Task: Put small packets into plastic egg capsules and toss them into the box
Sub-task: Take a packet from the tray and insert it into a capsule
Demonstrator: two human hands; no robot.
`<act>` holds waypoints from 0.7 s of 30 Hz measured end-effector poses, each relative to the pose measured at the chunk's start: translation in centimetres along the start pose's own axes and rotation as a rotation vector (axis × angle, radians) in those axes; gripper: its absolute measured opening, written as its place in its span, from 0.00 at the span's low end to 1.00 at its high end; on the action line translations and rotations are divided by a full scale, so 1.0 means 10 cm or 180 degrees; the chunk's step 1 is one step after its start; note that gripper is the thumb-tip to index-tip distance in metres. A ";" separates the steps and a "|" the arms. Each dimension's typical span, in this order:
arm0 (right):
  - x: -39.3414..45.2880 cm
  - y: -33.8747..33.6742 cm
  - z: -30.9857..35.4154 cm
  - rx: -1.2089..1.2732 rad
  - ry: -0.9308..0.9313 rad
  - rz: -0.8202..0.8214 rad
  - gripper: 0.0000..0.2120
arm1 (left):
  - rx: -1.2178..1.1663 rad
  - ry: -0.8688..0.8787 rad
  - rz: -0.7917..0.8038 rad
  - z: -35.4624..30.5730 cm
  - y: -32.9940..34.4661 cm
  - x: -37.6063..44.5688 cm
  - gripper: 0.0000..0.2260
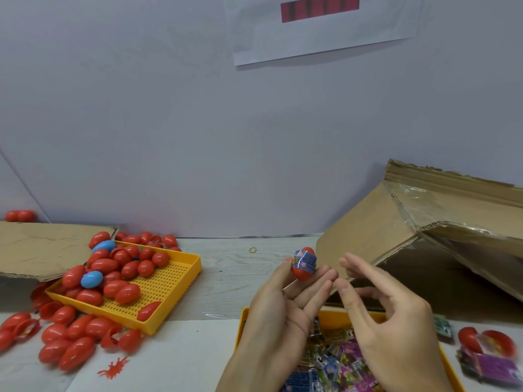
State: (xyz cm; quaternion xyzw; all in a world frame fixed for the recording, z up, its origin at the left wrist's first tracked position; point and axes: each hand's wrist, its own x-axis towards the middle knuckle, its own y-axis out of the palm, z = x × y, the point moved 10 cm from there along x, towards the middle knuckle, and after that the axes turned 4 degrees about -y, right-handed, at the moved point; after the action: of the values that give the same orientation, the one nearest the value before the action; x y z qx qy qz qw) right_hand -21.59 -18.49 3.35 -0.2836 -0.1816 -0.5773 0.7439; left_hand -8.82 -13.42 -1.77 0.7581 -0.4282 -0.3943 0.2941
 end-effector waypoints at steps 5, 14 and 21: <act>0.00 0.00 -0.03 -0.0027 0.0063 0.0018 0.19 | 0.0131 0.0096 -0.0089 -0.02 -0.06 0.03 0.15; -0.01 0.03 -0.10 -0.0258 0.0185 0.0172 0.16 | 0.0891 0.1004 -0.0330 -0.37 0.03 -0.05 0.14; -0.03 0.04 -0.11 -0.0241 0.0241 0.0243 0.14 | 0.2301 0.1209 -0.0427 -0.37 0.90 0.16 0.14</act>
State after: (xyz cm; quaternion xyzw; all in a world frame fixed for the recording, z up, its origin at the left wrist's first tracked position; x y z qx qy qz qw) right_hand -21.32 -18.91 2.23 -0.2963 -0.1204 -0.5652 0.7605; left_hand -8.95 -18.58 6.66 0.8981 -0.4269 -0.0900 0.0564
